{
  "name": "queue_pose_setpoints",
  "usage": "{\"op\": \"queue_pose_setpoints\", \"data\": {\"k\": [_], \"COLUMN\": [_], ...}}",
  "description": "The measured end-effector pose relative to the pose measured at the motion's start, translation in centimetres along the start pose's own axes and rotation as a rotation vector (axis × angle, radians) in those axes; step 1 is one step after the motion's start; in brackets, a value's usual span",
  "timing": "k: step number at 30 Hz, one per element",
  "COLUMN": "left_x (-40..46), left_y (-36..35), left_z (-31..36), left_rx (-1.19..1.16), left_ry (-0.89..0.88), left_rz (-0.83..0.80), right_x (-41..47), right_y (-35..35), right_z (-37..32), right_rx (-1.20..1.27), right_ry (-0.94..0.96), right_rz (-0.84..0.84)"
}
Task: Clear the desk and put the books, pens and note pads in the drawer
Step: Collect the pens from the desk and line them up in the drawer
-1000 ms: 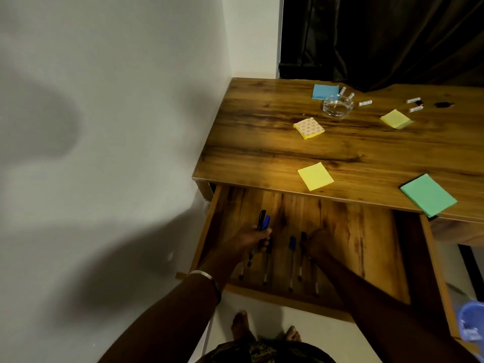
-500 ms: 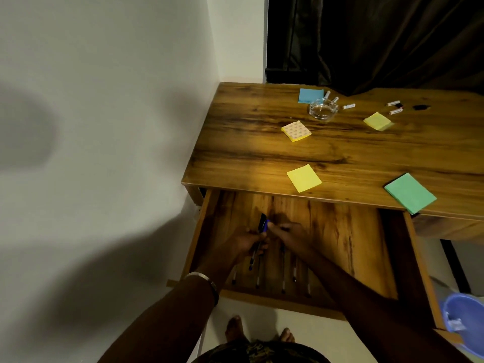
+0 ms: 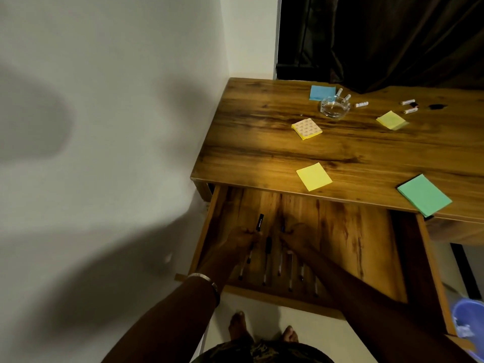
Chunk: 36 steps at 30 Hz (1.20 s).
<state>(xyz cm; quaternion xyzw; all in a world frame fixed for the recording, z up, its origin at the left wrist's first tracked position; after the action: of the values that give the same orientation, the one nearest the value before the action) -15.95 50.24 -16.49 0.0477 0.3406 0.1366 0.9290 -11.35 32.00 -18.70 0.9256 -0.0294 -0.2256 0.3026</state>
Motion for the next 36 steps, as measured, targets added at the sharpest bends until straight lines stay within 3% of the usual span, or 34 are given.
{"op": "queue_pose_setpoints", "data": {"k": [6,16,20,24,33,36], "left_x": [-0.2,-0.5,0.7,1.9,2.0,1.8], "left_y": [1.3,2.3,2.5,1.7,-0.7,-1.4], "left_z": [-0.4,0.3,0.6,0.6,-0.4,-0.5], "left_rx": [0.056,0.034,0.336,0.614,0.876,0.910], "left_ry": [0.021,0.039,-0.028,-0.132,-0.206,-0.204], "left_rz": [-0.029,0.033,0.104,0.077,0.079,0.113], "right_x": [0.1,0.9,1.0,0.6,2.1,-0.5], "right_y": [-2.1,-2.0,-1.7,-1.1,1.3,3.1], "right_z": [0.5,1.4,1.6,1.6,7.4,5.5], "right_rx": [-0.307,-0.354,-0.291,-0.260,-0.111,-0.084], "right_ry": [0.104,0.089,0.043,-0.007,-0.009,-0.010], "right_rz": [0.009,0.030,0.039,0.032,0.161,0.122]}}
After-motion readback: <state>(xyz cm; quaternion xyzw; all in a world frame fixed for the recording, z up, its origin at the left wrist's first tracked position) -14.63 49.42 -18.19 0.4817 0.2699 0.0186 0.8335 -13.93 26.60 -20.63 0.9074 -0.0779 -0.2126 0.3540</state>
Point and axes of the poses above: each hand's wrist, its own x-axis towards the middle knuckle, its own y-axis out of the back of the hand, z = x × y, the point moved 9 cm from there along x, towards the middle knuckle, and after that the axes turned 9 degrees about z, right-handed, at the moved point
